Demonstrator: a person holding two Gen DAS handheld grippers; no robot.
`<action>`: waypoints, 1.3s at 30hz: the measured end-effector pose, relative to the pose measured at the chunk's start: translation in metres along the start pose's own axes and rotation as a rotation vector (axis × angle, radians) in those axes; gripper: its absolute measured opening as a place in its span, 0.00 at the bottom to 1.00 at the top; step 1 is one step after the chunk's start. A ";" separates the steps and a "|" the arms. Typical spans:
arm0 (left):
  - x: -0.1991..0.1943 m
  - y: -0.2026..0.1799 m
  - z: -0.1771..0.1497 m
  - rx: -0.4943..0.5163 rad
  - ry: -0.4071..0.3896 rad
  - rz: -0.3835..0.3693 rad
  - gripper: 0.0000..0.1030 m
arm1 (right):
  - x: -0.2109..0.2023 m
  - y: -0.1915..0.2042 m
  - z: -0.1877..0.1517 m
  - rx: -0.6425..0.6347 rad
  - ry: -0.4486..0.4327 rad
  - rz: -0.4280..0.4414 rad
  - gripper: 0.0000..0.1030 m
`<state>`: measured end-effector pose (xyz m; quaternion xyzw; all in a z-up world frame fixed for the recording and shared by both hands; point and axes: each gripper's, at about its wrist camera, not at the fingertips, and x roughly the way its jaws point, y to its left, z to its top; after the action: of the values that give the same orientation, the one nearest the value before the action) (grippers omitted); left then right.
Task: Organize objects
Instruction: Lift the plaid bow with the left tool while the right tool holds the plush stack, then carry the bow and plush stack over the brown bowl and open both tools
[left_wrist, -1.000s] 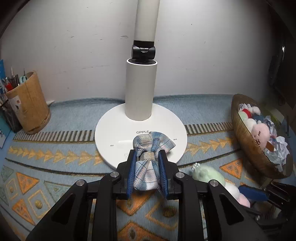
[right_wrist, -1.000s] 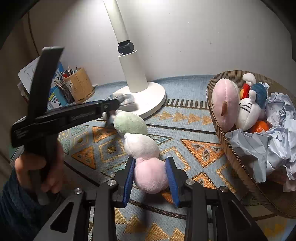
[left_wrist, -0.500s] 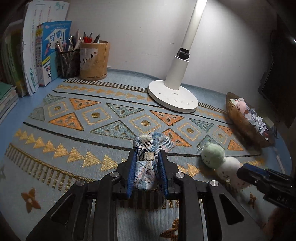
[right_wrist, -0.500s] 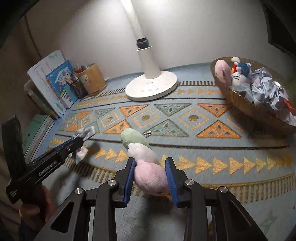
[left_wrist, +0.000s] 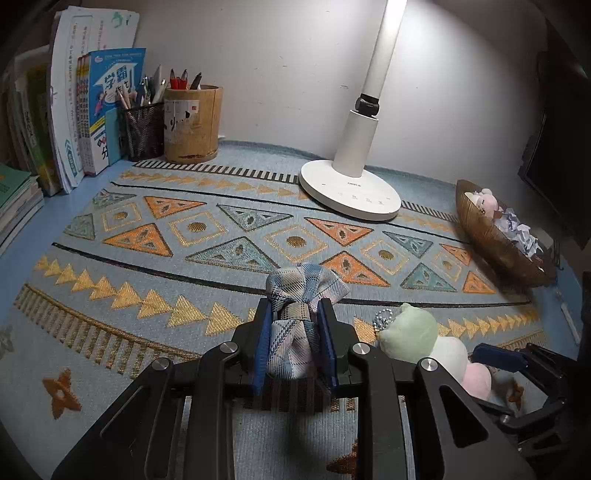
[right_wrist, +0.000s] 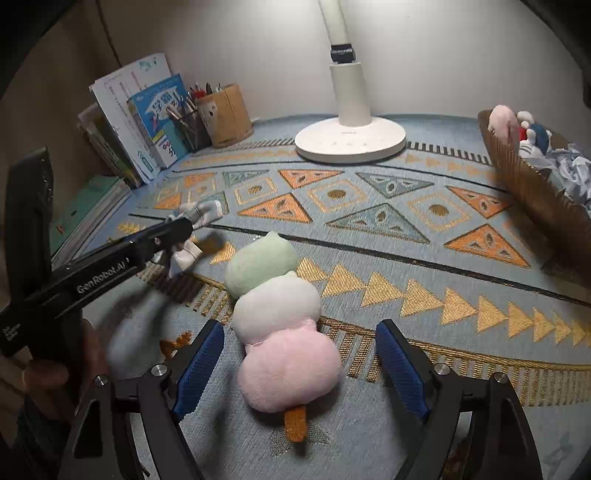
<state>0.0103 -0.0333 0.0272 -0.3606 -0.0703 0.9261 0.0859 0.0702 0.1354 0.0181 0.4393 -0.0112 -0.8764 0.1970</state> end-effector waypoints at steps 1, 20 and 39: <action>0.000 0.001 0.000 -0.004 0.001 -0.001 0.21 | -0.001 0.005 0.000 -0.026 -0.012 0.002 0.82; -0.021 -0.043 -0.006 0.092 -0.040 0.095 0.21 | -0.087 -0.044 -0.024 0.116 -0.123 0.089 0.49; 0.030 -0.272 0.097 0.231 -0.160 -0.344 0.37 | -0.161 -0.277 0.064 0.537 -0.398 -0.152 0.75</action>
<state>-0.0480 0.2319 0.1312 -0.2564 -0.0308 0.9253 0.2777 0.0138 0.4385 0.1270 0.2956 -0.2469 -0.9229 0.0026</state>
